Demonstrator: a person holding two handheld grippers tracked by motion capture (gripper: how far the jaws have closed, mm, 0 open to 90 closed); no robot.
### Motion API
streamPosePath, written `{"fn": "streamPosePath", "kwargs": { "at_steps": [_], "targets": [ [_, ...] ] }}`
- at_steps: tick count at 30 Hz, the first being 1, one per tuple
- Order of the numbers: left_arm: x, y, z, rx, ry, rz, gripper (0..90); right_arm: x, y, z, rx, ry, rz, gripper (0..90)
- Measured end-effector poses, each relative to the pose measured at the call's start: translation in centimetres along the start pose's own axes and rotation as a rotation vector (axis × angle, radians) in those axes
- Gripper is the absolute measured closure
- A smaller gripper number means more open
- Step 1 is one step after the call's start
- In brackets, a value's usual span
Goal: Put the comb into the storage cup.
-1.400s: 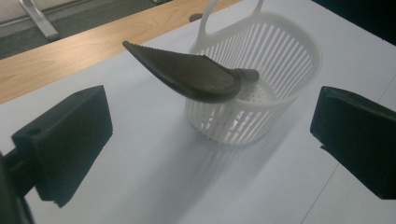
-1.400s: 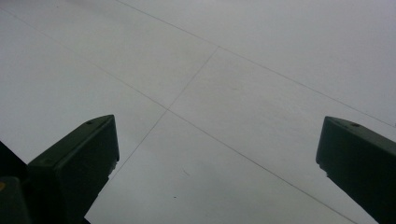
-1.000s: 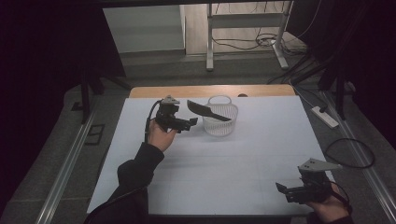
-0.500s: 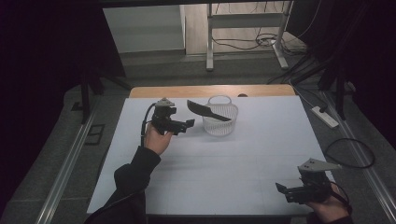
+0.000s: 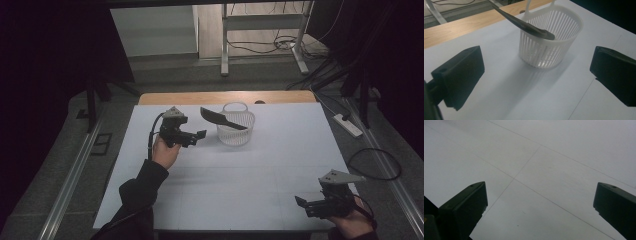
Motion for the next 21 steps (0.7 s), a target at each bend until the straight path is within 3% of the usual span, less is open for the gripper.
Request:
{"fn": "streamPosePath", "kwargs": {
  "at_steps": [21],
  "targets": [
    [0.6,-1.6,-0.9,0.013,-0.012,-0.02,0.2,0.0,-0.1,0.0,0.006,-0.005,0.002,0.0]
  ]
}}
Point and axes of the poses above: each handheld gripper's, and its own axes: y roughly forward along the jaws, z roughly out of its top, x roughly to its right, the point moved 9 cm from there along y, roughly forward along the jaws, and after that the axes turned 2 degrees about x, right-handed, at the moved point
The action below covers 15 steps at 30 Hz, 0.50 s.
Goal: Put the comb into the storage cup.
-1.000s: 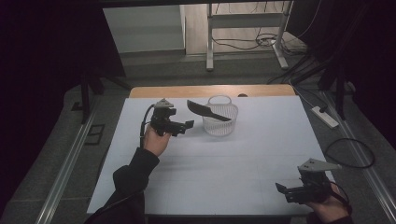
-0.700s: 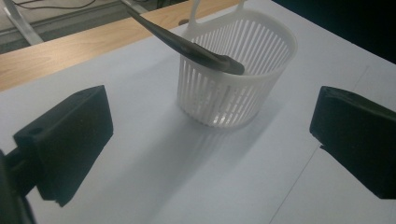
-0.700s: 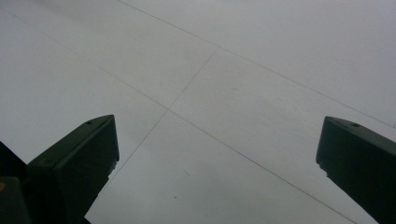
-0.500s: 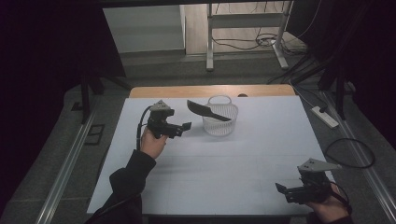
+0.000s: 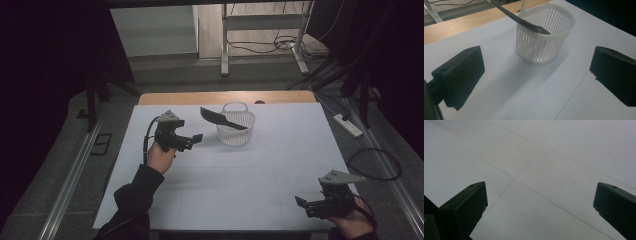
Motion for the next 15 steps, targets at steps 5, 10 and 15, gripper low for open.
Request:
{"fn": "streamPosePath", "kwargs": {
  "at_steps": [5,10,15],
  "targets": [
    [0.0,-0.3,-0.4,-0.004,0.011,0.011,0.0,0.0,-0.1,0.0,0.007,0.0,-0.002,0.0],
    [0.1,-0.7,-0.6,-0.007,0.009,0.019,0.0,0.0,-0.1,0.1,0.011,0.002,-0.001,0.0],
    [0.0,-1.1,-0.9,-0.01,0.001,0.028,0.0,0.0,-0.1,0.1,0.01,0.001,0.001,0.0]
  ]
}}
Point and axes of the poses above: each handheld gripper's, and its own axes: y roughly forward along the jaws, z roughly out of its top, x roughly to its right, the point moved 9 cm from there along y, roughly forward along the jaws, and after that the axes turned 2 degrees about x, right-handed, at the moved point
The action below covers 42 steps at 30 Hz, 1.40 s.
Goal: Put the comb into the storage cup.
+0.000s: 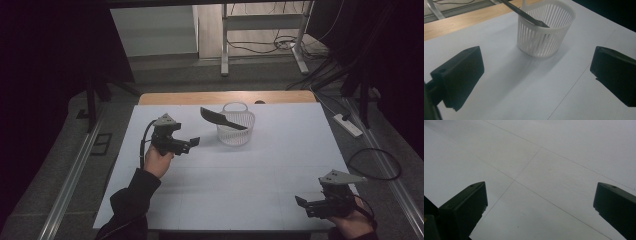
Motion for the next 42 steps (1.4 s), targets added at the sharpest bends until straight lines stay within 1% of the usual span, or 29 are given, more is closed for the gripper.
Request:
{"fn": "streamPosePath", "kwargs": {
  "at_steps": [10,17,21,32,42],
  "targets": [
    [0.0,-1.0,-0.4,0.0,-0.018,0.011,0.0,0.0,0.0,0.0,-0.001,-0.002,0.003,0.0],
    [0.0,-1.7,-0.7,-0.001,-0.018,0.021,0.0,-0.1,0.1,0.1,-0.002,-0.003,0.006,0.0],
    [0.1,-2.1,-0.9,-0.004,-0.028,0.024,0.0,-0.1,0.1,0.1,-0.002,-0.005,0.007,0.0],
    [0.4,-3.2,-1.2,-0.001,-0.017,0.04,0.0,-0.1,0.2,0.1,-0.004,-0.01,0.008,0.0],
    [0.6,-4.1,-1.7,-0.001,-0.02,0.048,0.0,-0.2,0.2,0.1,-0.006,-0.01,0.009,0.0]
  ]
}}
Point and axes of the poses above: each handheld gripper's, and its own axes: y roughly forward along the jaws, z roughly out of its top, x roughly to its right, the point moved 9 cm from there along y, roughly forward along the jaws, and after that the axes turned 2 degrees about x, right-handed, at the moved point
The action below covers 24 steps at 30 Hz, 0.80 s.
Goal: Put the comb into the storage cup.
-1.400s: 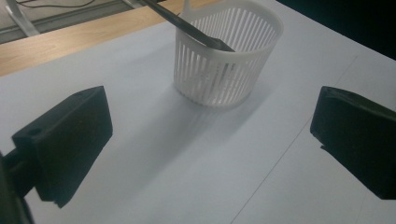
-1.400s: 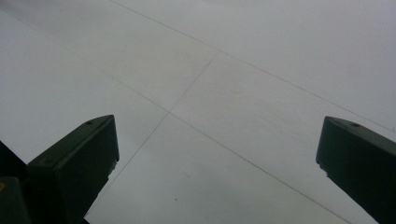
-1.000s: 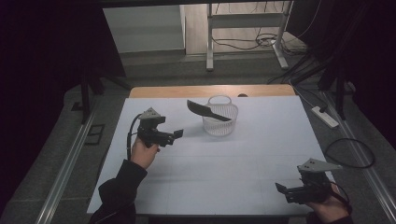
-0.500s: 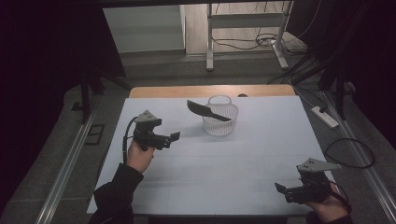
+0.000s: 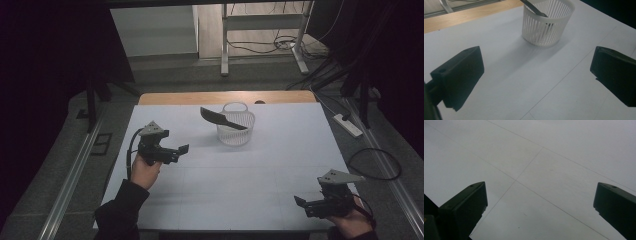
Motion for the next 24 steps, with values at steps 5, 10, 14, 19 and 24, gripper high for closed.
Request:
{"fn": "streamPosePath", "kwargs": {
  "at_steps": [5,10,14,19,24],
  "targets": [
    [0.1,-0.5,-0.3,0.001,-0.007,0.004,0.0,0.0,0.0,0.0,-0.001,-0.001,0.0,0.0],
    [0.1,-0.9,-0.7,-0.001,-0.012,0.008,0.0,0.0,0.0,0.0,-0.002,-0.001,0.0,0.0],
    [0.3,-1.2,-0.9,0.0,-0.014,0.012,0.0,0.0,0.0,0.0,-0.002,-0.001,-0.001,0.0],
    [0.4,-1.5,-1.2,-0.005,-0.015,0.016,0.0,0.0,0.0,0.0,-0.001,-0.001,-0.001,0.0],
    [0.5,-2.0,-1.6,-0.008,-0.021,0.02,0.0,0.0,0.0,0.0,-0.001,-0.001,-0.001,0.0]
  ]
}}
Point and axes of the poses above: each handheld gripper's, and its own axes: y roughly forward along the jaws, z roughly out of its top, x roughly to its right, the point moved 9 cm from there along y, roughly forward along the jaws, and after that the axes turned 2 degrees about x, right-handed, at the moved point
